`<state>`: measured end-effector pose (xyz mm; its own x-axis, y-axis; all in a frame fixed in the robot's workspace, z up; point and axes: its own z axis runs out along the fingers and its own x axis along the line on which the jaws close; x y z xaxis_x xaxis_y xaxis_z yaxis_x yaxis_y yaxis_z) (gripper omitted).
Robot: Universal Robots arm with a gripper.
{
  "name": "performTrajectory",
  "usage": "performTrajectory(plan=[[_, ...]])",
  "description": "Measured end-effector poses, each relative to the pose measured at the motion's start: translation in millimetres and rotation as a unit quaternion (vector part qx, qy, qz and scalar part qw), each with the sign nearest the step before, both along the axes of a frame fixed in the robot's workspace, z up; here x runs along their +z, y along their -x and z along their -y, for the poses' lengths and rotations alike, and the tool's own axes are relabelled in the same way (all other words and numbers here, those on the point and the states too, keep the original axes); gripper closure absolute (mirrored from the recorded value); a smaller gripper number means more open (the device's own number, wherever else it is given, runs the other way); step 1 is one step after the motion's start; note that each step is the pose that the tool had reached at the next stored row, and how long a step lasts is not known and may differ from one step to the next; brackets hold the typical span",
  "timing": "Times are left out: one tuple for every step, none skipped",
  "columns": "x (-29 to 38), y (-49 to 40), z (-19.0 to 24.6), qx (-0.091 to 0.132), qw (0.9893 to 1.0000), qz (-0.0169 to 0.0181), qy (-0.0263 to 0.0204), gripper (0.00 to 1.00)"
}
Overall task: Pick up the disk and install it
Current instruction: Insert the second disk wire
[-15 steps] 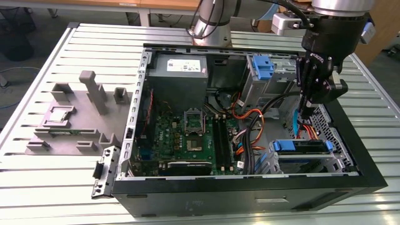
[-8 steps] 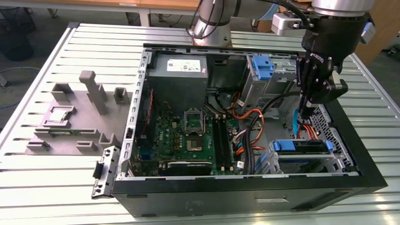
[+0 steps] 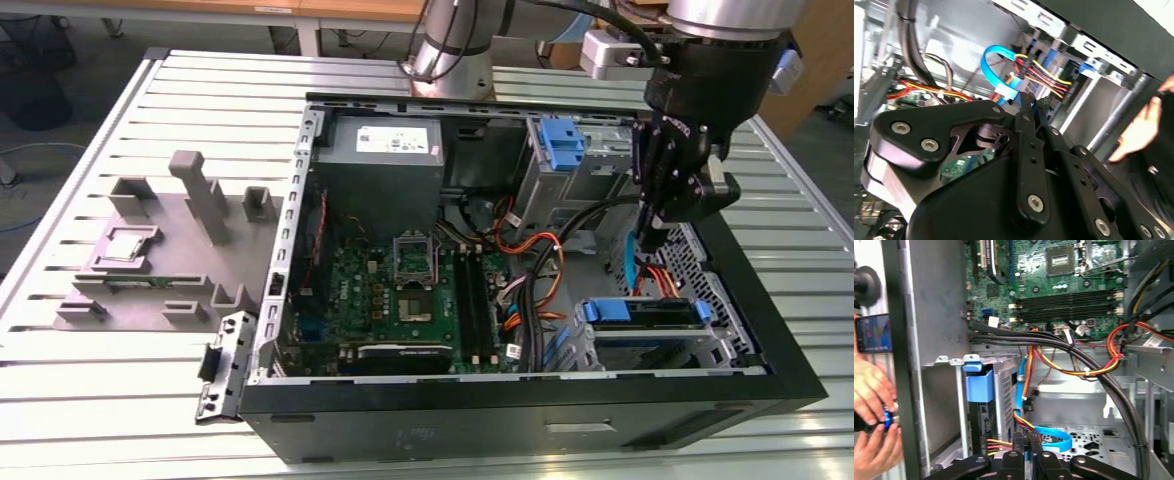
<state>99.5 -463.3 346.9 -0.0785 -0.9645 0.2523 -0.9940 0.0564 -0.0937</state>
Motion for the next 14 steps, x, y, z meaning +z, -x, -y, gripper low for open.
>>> performTrajectory(plan=[[-0.1,0.0,1.3,0.0,1.0,0.0,-0.0096,0.84],[-0.1,0.1,2.6,0.0,0.9999,0.0001,-0.0167,0.84],[-0.5,0.1,4.4,0.0,0.9998,0.0004,-0.0221,0.84],[-0.7,0.1,6.5,0.0,0.9997,0.0007,-0.0253,0.84],[-1.0,0.2,9.0,0.0,0.9996,0.0011,-0.0273,0.84],[-1.2,0.2,11.7,0.0,0.9996,0.0015,-0.0284,0.84],[-1.4,0.3,14.6,0.0,0.9996,0.0018,-0.0292,0.84],[-1.6,0.5,17.6,0.0,0.9996,0.0022,-0.0297,0.84],[-1.8,0.7,20.3,0.0,0.9995,0.0026,-0.0301,0.84],[-2.0,0.9,22.7,0.0,0.9995,0.0031,-0.0305,0.84],[-2.2,1.4,24.5,0.0,0.9995,0.0039,-0.0308,0.84],[-2.2,2.4,25.4,0.0,0.9995,0.0049,-0.0309,0.84],[-2.4,3.8,25.9,0.0,0.9995,0.0061,-0.0313,0.84],[-2.5,4.6,26.1,0.001,0.9995,0.007,-0.0315,0.84]])
